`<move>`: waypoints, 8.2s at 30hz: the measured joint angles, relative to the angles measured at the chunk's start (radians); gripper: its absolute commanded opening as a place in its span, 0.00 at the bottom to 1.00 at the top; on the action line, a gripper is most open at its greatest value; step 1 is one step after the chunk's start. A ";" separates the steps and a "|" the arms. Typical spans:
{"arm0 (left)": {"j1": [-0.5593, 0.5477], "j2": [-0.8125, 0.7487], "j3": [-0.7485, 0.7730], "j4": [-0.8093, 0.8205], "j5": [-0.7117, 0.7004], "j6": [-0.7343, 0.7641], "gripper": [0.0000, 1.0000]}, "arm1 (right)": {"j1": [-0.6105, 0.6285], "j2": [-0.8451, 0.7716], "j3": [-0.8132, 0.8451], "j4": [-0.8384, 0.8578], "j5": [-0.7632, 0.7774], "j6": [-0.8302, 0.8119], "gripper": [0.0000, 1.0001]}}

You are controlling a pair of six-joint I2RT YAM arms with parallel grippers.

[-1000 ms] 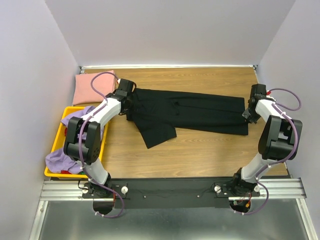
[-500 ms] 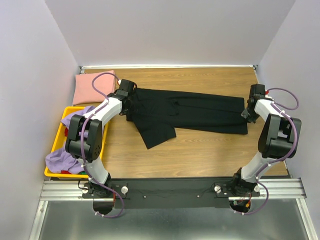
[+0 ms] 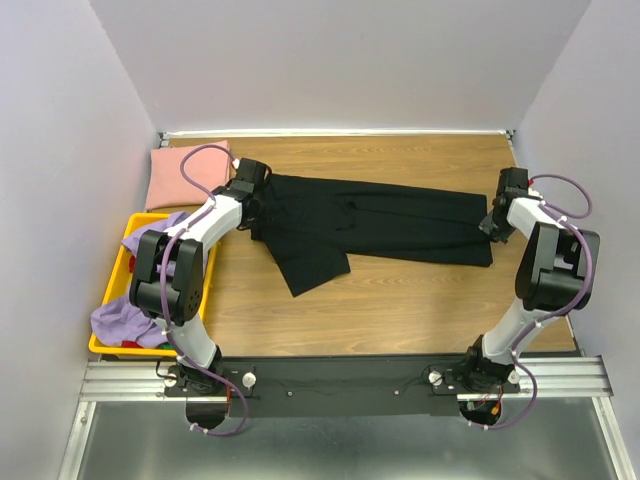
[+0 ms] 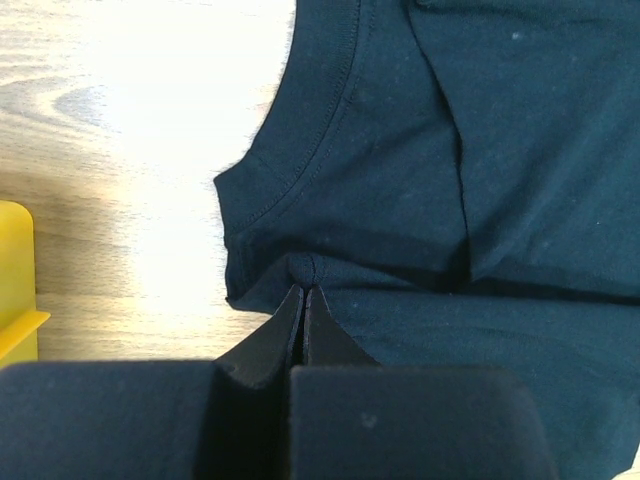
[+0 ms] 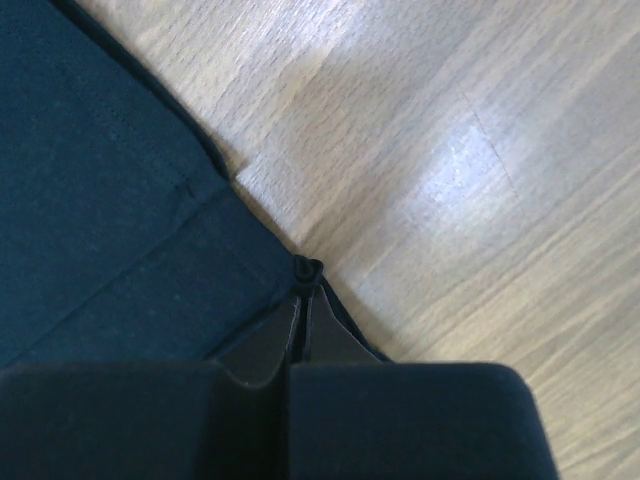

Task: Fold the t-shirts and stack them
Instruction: Fold the tshirt

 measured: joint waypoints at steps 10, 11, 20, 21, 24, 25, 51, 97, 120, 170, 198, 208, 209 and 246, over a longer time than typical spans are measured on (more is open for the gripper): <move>0.007 0.000 -0.013 0.018 0.000 -0.004 0.13 | 0.000 0.021 -0.007 0.032 -0.006 -0.011 0.40; 0.008 0.000 -0.013 0.018 0.000 -0.004 0.13 | 0.000 0.017 -0.008 0.033 -0.006 -0.015 0.50; 0.014 0.000 -0.004 0.018 0.000 -0.004 0.08 | 0.044 -0.154 -0.010 0.033 -0.064 -0.056 0.91; 0.014 0.000 0.000 0.017 0.000 -0.004 0.07 | 0.061 -0.171 -0.010 0.034 -0.070 -0.062 0.91; 0.015 0.000 0.020 0.010 0.000 -0.004 0.06 | 0.164 -0.238 -0.017 0.039 -0.112 -0.089 0.90; 0.015 0.000 0.026 0.010 0.000 -0.004 0.06 | 0.216 -0.259 -0.026 0.045 -0.144 -0.101 0.88; 0.016 0.245 0.309 -0.020 -0.033 0.029 0.49 | 0.801 -0.135 -0.238 0.456 -0.524 -0.068 0.76; -0.056 -0.411 -0.325 0.064 -0.016 -0.024 0.51 | 0.701 0.213 0.220 0.516 -0.397 0.070 0.38; -0.034 -0.323 -0.322 0.147 0.003 -0.021 0.57 | 0.747 -0.026 -0.070 0.473 -0.467 0.116 0.62; -0.034 -0.814 -0.502 0.314 -0.251 0.119 0.63 | 0.983 0.141 -0.035 0.657 -0.156 0.570 0.01; -0.034 -0.753 -0.502 0.324 -0.206 0.122 0.63 | 0.858 0.583 0.732 0.526 -0.179 0.180 0.58; -0.034 -0.690 -0.502 0.325 -0.171 0.122 0.68 | 0.838 0.574 0.786 0.465 -0.191 0.048 0.78; -0.034 -0.678 -0.502 0.325 -0.167 0.121 0.68 | 0.827 0.544 0.752 0.459 -0.198 0.043 0.78; 0.115 0.072 -0.092 0.236 0.013 0.013 0.59 | -0.076 -0.503 -0.554 0.242 -0.198 0.216 0.88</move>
